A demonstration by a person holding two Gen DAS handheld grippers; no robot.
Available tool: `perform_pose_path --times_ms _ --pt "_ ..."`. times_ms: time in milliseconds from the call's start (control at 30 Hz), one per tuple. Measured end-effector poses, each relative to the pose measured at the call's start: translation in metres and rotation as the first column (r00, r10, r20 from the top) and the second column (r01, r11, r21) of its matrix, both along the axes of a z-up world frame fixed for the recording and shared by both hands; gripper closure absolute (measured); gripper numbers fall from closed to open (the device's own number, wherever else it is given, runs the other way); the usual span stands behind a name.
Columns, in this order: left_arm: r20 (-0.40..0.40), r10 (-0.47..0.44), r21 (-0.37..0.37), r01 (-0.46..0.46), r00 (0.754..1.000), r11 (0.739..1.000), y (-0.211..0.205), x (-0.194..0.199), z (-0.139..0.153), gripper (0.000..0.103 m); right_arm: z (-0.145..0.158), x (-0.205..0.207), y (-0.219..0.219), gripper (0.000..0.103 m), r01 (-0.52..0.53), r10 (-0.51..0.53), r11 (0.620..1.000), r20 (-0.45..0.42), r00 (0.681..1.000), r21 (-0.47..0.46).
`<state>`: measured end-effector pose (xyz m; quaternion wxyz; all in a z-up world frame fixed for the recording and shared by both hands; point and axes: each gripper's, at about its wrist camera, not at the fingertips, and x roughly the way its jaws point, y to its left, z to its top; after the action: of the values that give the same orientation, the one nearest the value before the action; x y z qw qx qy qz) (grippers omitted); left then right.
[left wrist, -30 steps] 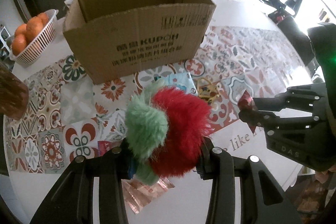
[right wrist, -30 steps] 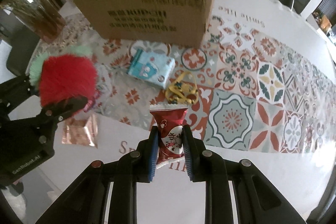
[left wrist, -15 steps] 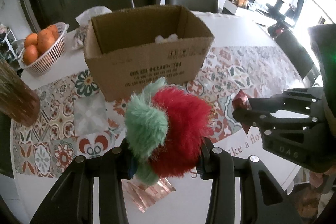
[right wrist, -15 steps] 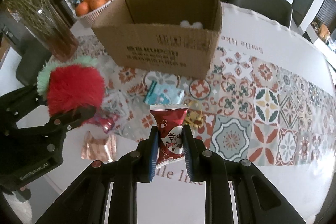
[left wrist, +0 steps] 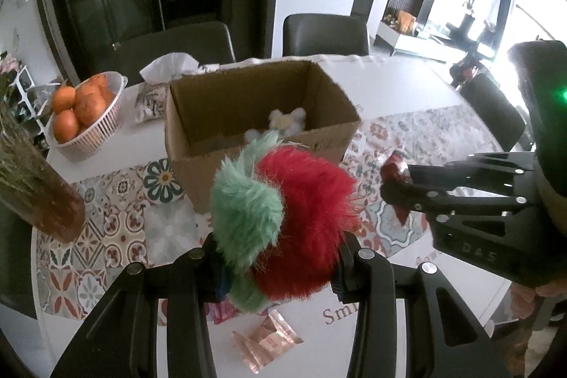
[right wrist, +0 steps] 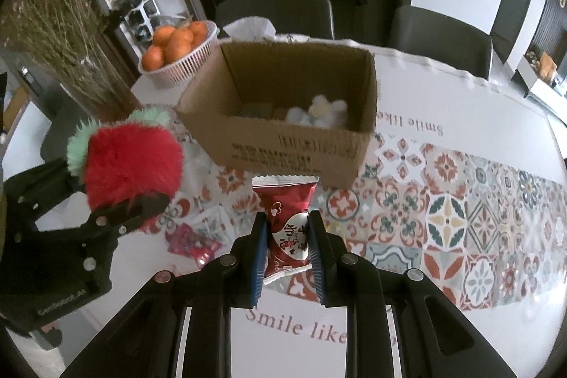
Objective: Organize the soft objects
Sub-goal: 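Carry the pompom with the left tool while the right tool carries the candy bag over the box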
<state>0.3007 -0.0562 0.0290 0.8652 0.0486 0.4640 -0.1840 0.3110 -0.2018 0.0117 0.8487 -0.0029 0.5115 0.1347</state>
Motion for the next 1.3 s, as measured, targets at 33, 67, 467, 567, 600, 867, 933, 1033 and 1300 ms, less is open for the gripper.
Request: perform_pose_path --times_ms 33,67,467,567,600,867,933,1033,1300 --pt "0.002 -0.004 -0.006 0.004 1.000 1.000 0.000 0.001 0.002 0.061 0.002 0.001 0.000 0.079 0.000 0.000 1.000 0.007 1.000 0.003" --pt "0.007 -0.006 -0.010 0.006 1.000 1.000 0.001 0.002 0.005 0.061 0.005 0.004 0.000 0.079 0.002 -0.003 1.000 0.019 1.000 0.008" --pt "0.067 -0.022 -0.023 0.023 0.998 0.999 0.000 0.023 0.030 0.061 0.027 0.031 -0.003 0.079 0.015 -0.019 0.999 0.090 0.996 0.044" --pt "0.074 -0.021 -0.025 0.023 0.997 0.999 0.000 0.032 0.033 0.061 0.032 0.039 -0.003 0.079 0.021 -0.026 0.999 0.109 0.994 0.048" --pt "0.075 -0.020 -0.028 0.022 0.997 0.999 0.001 0.035 0.033 0.061 0.033 0.043 -0.003 0.079 0.023 -0.028 0.999 0.115 0.993 0.047" --pt "0.068 -0.006 -0.055 0.010 0.998 0.998 0.004 0.066 0.032 0.061 0.033 0.073 0.000 0.079 0.027 -0.034 0.998 0.129 0.991 0.055" --pt "0.065 0.001 -0.057 0.003 0.998 0.998 0.004 0.075 0.030 0.061 0.031 0.081 0.000 0.079 0.030 -0.036 0.998 0.127 0.991 0.053" --pt "0.057 0.006 -0.058 -0.002 0.998 0.998 0.004 0.088 0.026 0.061 0.025 0.092 0.000 0.079 0.038 -0.044 0.998 0.118 0.992 0.054" --pt "0.026 0.019 -0.047 -0.018 0.999 0.999 0.003 0.121 0.009 0.061 0.009 0.121 -0.003 0.079 0.057 -0.062 0.997 0.082 0.995 0.054"
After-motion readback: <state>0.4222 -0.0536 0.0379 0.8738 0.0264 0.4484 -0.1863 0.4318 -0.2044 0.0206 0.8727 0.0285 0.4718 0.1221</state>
